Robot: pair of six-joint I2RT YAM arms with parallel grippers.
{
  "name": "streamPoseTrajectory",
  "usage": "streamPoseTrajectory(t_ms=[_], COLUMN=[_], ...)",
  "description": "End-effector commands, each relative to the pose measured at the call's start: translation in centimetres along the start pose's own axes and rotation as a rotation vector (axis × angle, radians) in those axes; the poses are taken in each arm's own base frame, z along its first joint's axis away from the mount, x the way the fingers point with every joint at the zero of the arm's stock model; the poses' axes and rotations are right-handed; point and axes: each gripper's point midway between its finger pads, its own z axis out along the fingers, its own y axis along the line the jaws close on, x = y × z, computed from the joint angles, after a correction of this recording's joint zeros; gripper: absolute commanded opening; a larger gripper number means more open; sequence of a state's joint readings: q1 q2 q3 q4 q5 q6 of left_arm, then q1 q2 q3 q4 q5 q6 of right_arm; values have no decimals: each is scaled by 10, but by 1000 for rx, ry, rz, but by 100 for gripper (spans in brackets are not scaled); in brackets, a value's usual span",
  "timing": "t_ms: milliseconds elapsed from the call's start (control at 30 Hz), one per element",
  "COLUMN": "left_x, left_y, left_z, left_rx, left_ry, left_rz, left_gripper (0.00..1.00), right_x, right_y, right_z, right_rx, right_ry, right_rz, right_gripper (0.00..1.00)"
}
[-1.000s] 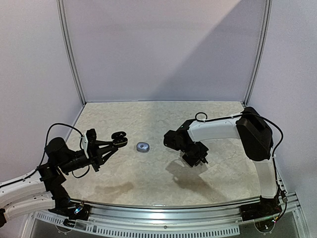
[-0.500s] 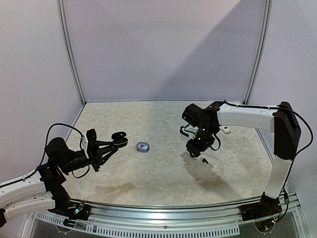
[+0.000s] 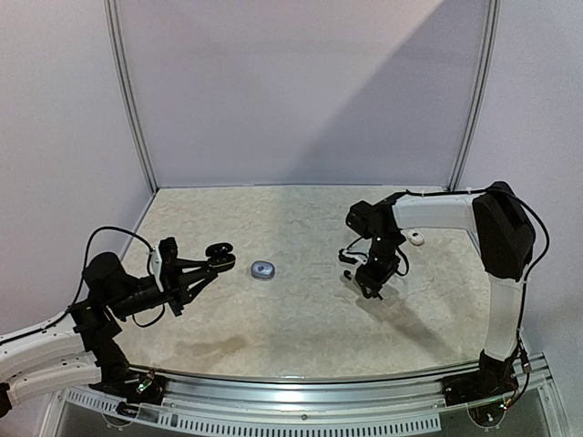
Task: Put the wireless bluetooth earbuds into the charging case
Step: Move the right earbud to the center of the board, then pick up the right earbud from the center of the board.
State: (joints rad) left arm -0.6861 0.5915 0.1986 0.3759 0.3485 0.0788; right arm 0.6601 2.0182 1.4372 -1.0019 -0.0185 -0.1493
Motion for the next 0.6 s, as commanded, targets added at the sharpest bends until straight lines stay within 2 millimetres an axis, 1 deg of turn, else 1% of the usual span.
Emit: streamPoseTrajectory(t_ms=[0,33,133,200,333,433,567], left_x=[14,14,15,15,16,16,16], left_y=[2,2,2,2,3,3,2], left_z=[0,0,0,0,0,0,0], left_rx=[-6,-7,-7,-8,-8,-8,-7], left_ry=[40,41,43,44,46,46,47], left_rz=[-4,-5,-5,-6,-7,-7,-8], left_gripper=[0,0,0,0,0,0,0], right_x=[5,7,7,8,13,16,18], right_y=[-10,-10,-8,-7,-4,-3,-3], right_z=[10,13,13,13,15,17,15], right_rx=[63,59,51,48,34,31,31], right_ry=[39,39,24,27,45,52,63], right_rz=[-6,-3,3,8,17,21,31], right_gripper=[51,49,44,36,33,29,26])
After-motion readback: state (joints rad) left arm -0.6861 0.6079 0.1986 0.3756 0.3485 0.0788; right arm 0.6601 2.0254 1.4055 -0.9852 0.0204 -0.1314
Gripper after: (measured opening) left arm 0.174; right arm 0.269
